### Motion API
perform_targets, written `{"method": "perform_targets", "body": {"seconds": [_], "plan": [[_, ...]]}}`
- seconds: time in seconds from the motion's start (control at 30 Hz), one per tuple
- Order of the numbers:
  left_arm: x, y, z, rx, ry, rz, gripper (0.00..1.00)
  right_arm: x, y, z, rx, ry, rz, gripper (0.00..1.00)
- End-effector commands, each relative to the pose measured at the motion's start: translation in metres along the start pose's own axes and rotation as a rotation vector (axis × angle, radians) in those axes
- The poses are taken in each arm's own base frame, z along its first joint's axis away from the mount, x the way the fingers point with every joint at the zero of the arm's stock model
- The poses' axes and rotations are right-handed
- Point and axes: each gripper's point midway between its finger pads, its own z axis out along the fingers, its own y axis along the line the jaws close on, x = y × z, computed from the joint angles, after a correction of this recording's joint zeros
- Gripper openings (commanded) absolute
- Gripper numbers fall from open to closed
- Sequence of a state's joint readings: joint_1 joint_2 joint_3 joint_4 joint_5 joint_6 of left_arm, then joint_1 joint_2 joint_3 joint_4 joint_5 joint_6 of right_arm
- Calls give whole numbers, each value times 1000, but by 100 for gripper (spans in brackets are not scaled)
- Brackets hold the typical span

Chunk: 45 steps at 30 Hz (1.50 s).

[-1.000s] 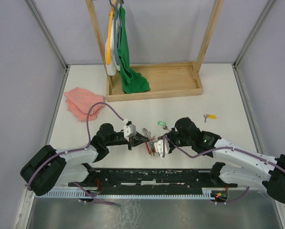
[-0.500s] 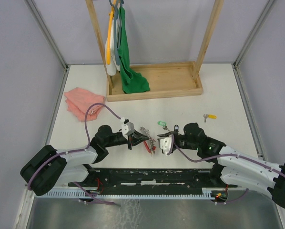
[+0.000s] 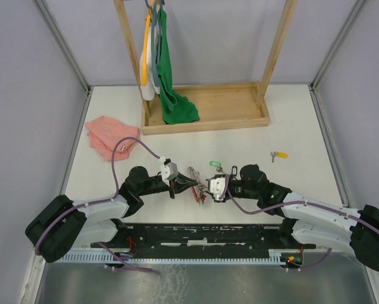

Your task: Put the keys on the keyring

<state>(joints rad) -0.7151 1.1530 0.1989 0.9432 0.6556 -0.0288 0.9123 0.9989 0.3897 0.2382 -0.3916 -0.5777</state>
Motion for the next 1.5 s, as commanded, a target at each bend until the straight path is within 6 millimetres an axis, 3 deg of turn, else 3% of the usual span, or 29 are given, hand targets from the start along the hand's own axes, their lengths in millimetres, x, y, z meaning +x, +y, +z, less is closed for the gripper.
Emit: {"method": "perform_targets", "body": {"seconds": [0.0,0.37,0.7,0.77,0.93,1.17,1.47], "plan": [[-19,0,2,10,-59,86,3,-21,-16,3,69,-89,17,50],[-19,-2,1,20,-63,93,3,-21,-13,9,47,-106,59,36],[-24,-7,0,40,-86,105,3,-24,-15,16,32,-135,70,33],[-23,-7,-1,41,-86,106,3,-26,-15,16,21,-133,61,28],[-19,-5,-5,15,-84,118,3,-22,-20,9,-1,-44,-3,1],[-11,-3,-5,17,-46,153,21,-39,-30,-3,-92,44,-135,1],[-16,-3,2,46,-44,161,32,-55,-38,-1,-157,62,-176,1]]}}
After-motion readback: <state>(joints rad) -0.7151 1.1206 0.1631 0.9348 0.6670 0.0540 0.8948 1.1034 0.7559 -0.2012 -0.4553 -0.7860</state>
